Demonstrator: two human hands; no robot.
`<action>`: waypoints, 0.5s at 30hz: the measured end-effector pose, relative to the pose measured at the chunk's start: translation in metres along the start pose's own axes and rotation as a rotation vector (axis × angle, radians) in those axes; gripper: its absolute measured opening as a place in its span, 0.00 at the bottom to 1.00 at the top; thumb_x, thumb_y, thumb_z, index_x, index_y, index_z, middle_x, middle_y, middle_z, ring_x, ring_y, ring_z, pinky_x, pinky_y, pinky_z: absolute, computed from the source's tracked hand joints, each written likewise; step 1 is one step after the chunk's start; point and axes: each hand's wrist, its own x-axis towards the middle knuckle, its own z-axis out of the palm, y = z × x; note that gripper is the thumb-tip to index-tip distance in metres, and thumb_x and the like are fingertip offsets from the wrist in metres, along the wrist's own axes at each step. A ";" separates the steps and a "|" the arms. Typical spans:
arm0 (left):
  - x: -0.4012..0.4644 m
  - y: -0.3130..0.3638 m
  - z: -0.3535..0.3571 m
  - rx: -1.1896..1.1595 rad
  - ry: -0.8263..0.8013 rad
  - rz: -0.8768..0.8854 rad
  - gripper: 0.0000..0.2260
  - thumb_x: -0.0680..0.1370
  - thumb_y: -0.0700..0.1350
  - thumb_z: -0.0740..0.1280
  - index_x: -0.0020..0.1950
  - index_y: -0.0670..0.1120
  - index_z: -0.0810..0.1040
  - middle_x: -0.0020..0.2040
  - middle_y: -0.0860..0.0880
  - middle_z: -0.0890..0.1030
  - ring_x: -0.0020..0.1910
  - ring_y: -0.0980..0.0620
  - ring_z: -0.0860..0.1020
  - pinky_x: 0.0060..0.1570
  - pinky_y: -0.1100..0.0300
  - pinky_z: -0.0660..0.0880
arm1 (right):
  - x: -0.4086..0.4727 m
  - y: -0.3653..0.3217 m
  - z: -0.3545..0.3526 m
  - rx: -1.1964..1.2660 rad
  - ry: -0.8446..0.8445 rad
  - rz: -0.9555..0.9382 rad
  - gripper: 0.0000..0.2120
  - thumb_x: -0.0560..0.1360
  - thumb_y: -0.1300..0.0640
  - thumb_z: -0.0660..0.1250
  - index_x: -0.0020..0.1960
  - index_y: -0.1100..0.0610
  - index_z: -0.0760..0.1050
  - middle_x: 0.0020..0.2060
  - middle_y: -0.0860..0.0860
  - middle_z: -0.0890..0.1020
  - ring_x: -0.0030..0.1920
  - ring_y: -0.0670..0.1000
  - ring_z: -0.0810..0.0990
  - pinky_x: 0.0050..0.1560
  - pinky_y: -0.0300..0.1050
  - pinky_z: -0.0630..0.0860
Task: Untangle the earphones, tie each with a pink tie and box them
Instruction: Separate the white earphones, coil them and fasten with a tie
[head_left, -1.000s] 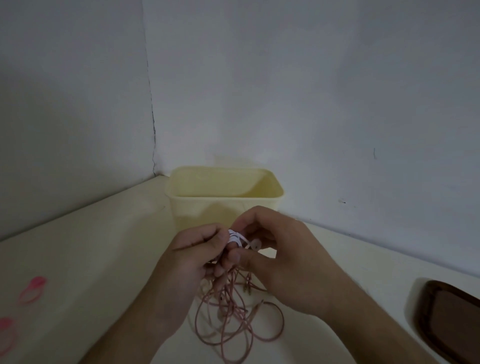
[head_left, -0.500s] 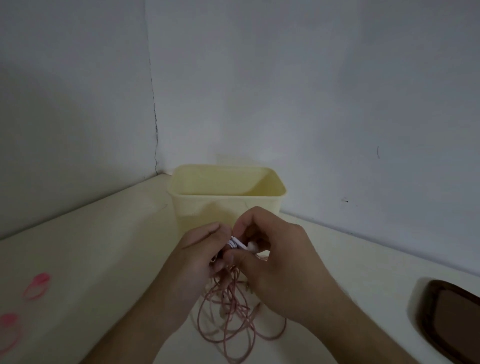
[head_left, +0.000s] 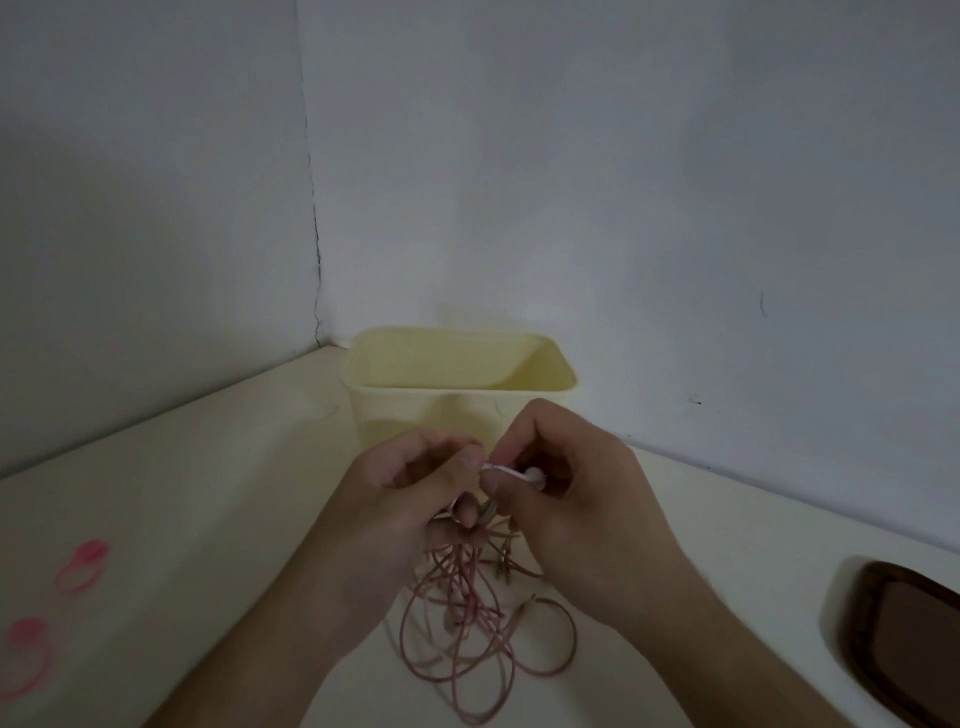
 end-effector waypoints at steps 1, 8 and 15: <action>0.000 0.000 -0.002 0.017 -0.014 -0.001 0.13 0.74 0.44 0.74 0.54 0.39 0.85 0.42 0.39 0.81 0.37 0.49 0.79 0.43 0.51 0.81 | 0.001 0.001 -0.001 0.006 0.012 0.006 0.09 0.78 0.64 0.74 0.42 0.57 0.76 0.35 0.52 0.86 0.39 0.56 0.85 0.41 0.60 0.82; -0.001 0.004 -0.005 0.194 0.011 0.097 0.10 0.71 0.44 0.76 0.52 0.49 0.89 0.50 0.45 0.89 0.52 0.48 0.87 0.52 0.58 0.78 | 0.004 0.001 -0.005 0.096 0.044 0.042 0.10 0.76 0.64 0.77 0.41 0.59 0.77 0.34 0.54 0.85 0.36 0.56 0.84 0.42 0.62 0.80; 0.001 0.002 -0.006 0.185 0.116 0.191 0.06 0.74 0.40 0.76 0.49 0.47 0.89 0.47 0.45 0.89 0.49 0.45 0.87 0.53 0.54 0.81 | 0.006 0.003 -0.004 0.194 0.027 0.136 0.08 0.80 0.68 0.69 0.43 0.60 0.80 0.37 0.60 0.85 0.39 0.61 0.84 0.45 0.61 0.82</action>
